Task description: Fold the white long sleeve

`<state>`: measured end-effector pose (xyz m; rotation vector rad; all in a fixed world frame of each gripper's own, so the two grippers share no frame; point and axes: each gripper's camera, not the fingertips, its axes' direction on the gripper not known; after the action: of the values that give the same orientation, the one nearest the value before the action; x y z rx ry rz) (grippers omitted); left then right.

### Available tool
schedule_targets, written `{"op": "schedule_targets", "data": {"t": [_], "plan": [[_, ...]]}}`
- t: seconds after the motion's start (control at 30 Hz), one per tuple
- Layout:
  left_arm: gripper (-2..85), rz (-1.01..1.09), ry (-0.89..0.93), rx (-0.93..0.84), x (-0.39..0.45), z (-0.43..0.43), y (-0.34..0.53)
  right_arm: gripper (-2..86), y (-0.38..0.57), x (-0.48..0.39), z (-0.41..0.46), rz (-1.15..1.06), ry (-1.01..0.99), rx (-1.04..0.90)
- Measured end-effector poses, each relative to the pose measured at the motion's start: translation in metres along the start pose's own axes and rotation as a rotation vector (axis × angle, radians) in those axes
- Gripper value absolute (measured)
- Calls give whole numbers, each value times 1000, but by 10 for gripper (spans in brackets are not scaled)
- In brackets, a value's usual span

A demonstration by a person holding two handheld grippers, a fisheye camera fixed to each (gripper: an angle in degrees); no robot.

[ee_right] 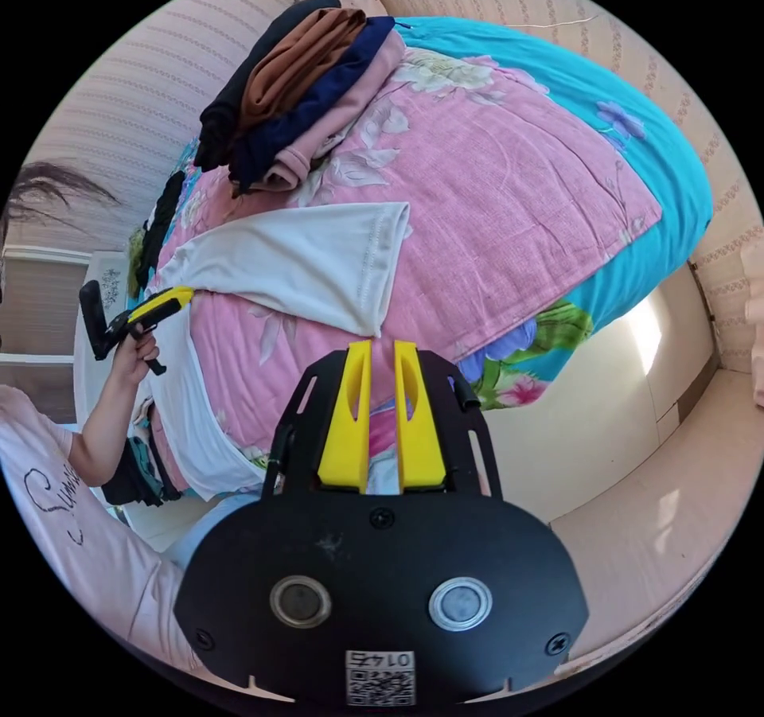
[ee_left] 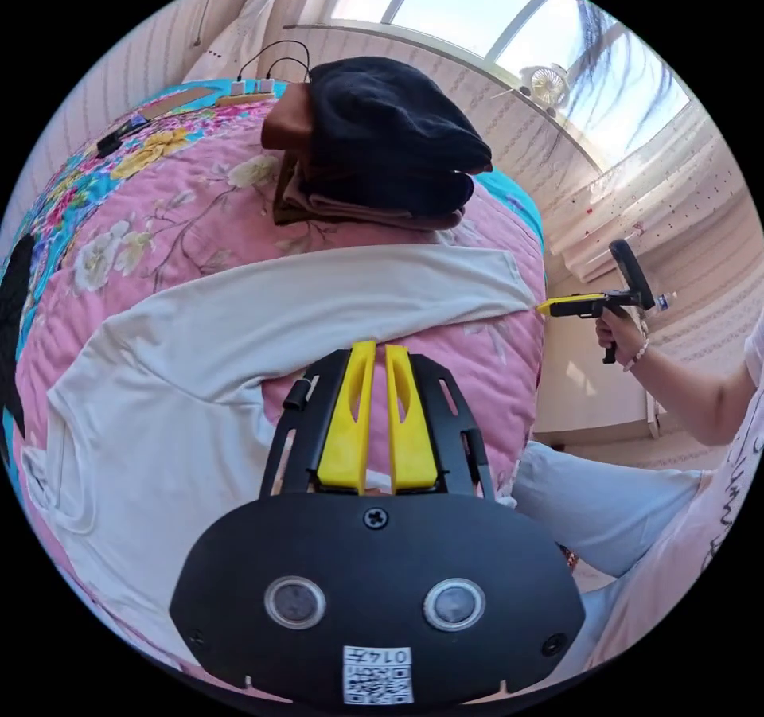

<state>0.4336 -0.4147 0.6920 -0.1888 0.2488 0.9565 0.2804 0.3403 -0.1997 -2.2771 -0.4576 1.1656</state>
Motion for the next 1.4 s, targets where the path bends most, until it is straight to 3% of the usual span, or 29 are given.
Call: {"op": "schedule_targets", "data": {"t": [0.1, 0.2, 0.43, 0.57, 0.67, 0.77, 0.9, 1.0, 1.1, 1.2, 1.27, 1.4], "plan": [[2, -165, -45, 91, -26, -66, 65, 48, -4, -42, 3, -27, 69, -24], [-6, -369, -216, 135, -64, -133, 146, 35, -25, -125, 17, -207, 70, -26], [-8, -787, -560, 256, -148, -293, 321, 29, -111, -418, 135, -790, -246, -125], [5, -831, -547, 311, -170, -337, 372, 40, -154, -608, 208, -1006, -317, -181], [30, -860, -505, 341, -187, -351, 402, 56, -177, -723, 252, -1018, -361, -200], [56, -887, -413, 379, -216, -353, 415, 84, -188, -816, 304, -1010, -267, -214], [69, -971, -242, 362, -258, -341, 424, 98, -196, -881, 378, -964, -82, -303], [21, -923, -255, 383, -249, -356, 428, 51, -196, -905, 401, -959, -10, -309], [-4, -841, -236, 459, -218, -385, 433, 19, -185, -926, 383, -1060, -278, -345], [-6, -746, -211, 547, -164, -422, 442, 11, -149, -949, 344, -1297, -585, -431], [-2, -733, -255, 552, -128, -442, 452, 11, -107, -971, 314, -1479, -860, -601], [32, -798, -330, 551, -55, -480, 497, 18, -18, -1014, 295, -1694, -1123, -968]]}}
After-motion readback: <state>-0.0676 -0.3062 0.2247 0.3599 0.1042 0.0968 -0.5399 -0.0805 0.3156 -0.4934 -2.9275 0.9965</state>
